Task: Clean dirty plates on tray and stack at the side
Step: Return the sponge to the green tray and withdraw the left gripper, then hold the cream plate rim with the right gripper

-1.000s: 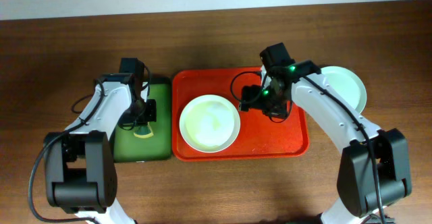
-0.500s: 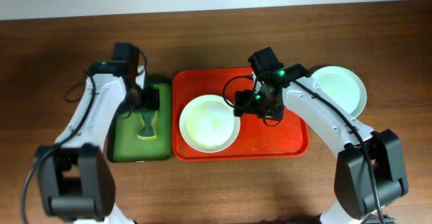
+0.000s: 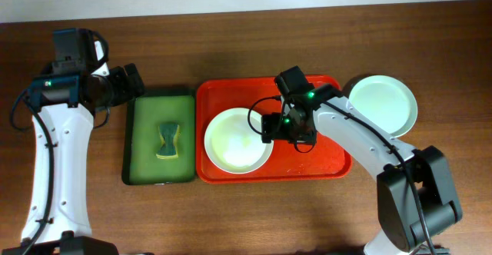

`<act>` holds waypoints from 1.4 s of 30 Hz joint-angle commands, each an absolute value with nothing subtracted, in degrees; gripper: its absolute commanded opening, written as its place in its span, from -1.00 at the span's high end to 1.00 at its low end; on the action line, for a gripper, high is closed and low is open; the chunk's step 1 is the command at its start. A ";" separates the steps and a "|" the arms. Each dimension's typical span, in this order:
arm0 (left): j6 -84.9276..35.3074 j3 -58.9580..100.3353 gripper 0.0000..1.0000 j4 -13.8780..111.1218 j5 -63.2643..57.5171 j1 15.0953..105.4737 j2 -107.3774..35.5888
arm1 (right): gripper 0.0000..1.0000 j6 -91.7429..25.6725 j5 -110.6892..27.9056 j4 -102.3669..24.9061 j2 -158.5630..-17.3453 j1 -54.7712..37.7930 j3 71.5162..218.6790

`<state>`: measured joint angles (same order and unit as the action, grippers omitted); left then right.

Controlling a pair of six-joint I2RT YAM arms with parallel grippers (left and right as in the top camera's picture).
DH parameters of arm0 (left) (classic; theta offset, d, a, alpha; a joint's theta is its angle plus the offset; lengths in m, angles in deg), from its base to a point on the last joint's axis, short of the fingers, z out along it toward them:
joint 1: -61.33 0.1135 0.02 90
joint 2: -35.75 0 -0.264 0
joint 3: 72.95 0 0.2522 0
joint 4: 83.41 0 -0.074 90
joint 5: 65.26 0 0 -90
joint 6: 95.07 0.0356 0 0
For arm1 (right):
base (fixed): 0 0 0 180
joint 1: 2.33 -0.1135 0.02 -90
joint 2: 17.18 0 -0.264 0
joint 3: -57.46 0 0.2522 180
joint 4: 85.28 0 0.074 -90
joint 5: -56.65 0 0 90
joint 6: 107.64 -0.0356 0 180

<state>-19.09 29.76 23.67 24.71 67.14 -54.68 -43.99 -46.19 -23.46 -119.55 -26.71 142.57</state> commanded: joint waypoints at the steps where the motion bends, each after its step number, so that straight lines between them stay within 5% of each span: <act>1: -19.84 30.44 -0.98 23.58 24.51 67.25 -54.11 | -0.79 -43.59 -45.07 -24.23 -118.83 -27.12 141.92; 30: -19.84 30.44 -0.98 23.58 24.51 67.25 -54.11 | -0.76 -45.14 -43.15 -34.09 -118.91 -27.12 133.83; 40: -19.84 30.44 -0.98 23.58 24.51 67.25 -54.11 | -0.56 -47.02 -43.15 -35.38 -118.94 -27.12 133.46; 42: -19.84 30.44 -0.98 23.58 24.51 67.25 -54.11 | -0.33 -47.31 -43.13 -35.57 -119.02 -27.12 133.46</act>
